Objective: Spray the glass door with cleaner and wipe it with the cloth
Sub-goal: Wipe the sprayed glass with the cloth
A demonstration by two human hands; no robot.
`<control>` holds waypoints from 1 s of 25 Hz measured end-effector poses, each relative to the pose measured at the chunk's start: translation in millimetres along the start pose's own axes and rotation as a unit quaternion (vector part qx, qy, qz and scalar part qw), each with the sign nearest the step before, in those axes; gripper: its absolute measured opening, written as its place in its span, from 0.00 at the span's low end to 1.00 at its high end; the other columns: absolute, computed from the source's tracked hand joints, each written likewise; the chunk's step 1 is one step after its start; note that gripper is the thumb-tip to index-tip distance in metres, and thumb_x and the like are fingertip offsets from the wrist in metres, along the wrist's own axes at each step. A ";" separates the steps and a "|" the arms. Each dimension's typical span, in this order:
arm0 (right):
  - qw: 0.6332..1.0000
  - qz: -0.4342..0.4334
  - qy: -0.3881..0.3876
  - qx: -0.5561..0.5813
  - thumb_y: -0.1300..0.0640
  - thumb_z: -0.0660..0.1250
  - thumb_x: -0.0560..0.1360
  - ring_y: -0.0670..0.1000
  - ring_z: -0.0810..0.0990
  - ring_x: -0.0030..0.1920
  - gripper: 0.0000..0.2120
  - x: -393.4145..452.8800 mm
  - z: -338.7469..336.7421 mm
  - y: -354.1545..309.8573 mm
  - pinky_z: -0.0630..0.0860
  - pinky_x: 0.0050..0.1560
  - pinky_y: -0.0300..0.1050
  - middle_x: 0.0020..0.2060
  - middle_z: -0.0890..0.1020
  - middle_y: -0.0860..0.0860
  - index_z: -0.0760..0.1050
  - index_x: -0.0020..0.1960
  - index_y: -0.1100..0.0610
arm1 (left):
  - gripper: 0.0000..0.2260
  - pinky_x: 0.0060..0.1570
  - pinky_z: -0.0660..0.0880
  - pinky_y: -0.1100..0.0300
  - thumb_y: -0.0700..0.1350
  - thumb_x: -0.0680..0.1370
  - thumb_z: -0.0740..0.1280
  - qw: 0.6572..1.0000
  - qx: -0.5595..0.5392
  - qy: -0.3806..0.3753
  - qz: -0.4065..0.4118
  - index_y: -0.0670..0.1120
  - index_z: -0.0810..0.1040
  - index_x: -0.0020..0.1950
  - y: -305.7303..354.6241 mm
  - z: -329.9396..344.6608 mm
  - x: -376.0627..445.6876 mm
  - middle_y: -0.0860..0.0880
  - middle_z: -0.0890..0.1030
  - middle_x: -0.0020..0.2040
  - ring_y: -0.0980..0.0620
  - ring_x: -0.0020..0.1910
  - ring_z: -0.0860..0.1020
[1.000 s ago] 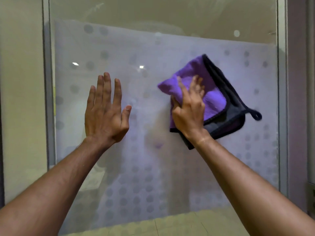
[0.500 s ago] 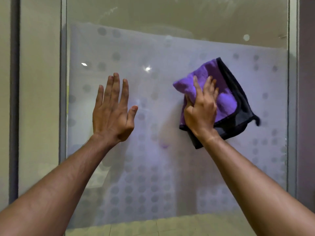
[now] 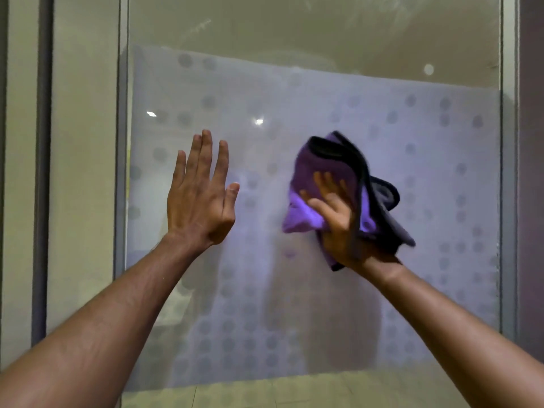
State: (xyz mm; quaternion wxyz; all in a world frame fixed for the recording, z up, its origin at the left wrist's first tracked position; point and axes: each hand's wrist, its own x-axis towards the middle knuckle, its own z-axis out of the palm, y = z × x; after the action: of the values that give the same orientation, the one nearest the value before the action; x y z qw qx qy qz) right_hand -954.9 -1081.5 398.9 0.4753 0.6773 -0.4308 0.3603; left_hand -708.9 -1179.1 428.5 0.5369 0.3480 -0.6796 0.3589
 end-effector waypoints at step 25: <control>0.972 0.180 0.011 -0.148 0.27 0.55 0.69 0.71 0.45 0.77 0.44 46.1 -14.3 16.0 0.47 0.71 0.77 0.79 0.50 0.66 0.56 0.79 0.47 | 0.31 0.78 0.44 0.47 0.55 0.79 0.49 1.000 0.004 0.013 0.003 0.45 0.46 0.80 -0.7 4.7 -2.9 0.42 0.44 0.81 0.47 0.80 0.42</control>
State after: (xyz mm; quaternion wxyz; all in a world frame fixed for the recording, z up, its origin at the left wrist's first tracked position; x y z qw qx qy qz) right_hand -953.8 -1081.7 449.8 0.5027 0.5068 -0.5885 0.3797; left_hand -710.0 -1183.3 425.0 0.5431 0.3433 -0.6721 0.3679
